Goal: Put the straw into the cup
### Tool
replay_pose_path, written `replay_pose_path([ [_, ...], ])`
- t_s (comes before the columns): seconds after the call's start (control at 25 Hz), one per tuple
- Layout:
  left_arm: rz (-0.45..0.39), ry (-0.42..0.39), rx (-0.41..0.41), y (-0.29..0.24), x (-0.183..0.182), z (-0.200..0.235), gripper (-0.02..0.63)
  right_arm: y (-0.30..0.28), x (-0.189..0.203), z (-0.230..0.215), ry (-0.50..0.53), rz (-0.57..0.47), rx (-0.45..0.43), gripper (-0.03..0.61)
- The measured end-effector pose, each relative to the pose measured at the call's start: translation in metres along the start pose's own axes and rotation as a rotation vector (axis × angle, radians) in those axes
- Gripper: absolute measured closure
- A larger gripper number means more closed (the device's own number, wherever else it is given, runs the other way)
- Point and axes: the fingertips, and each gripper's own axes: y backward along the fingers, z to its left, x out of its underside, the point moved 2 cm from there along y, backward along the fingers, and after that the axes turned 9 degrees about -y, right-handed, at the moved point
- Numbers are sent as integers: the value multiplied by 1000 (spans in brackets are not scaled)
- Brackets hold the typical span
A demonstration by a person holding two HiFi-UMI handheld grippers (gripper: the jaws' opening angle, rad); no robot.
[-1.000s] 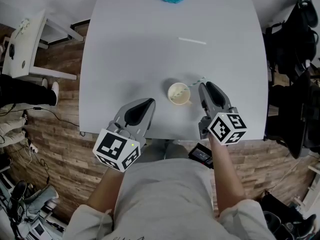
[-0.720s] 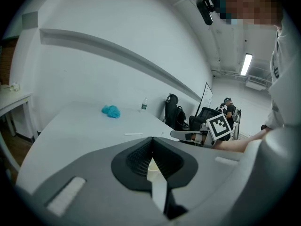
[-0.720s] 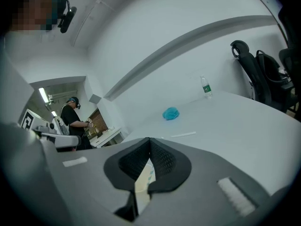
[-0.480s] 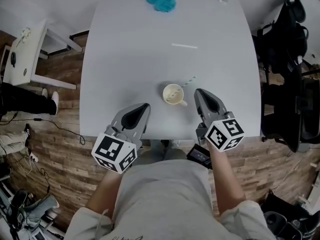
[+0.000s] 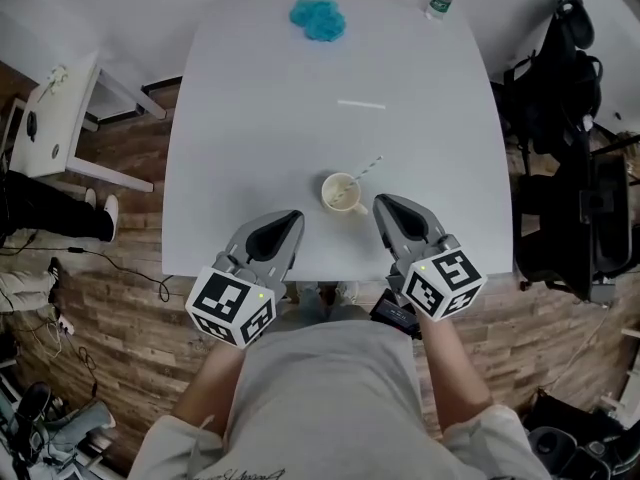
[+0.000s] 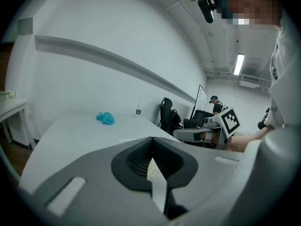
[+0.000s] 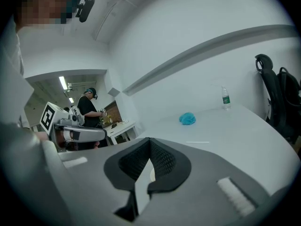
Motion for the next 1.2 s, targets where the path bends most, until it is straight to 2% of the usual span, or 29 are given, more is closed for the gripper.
replay_pose_path([
  [0.68,-22,-10,6,18,-4,-22,595,25,6,31,17,38,-33,574],
  [1.2,-25,-10,-6,27,-6,-22,595,23,5,42,12,37,-53,574],
])
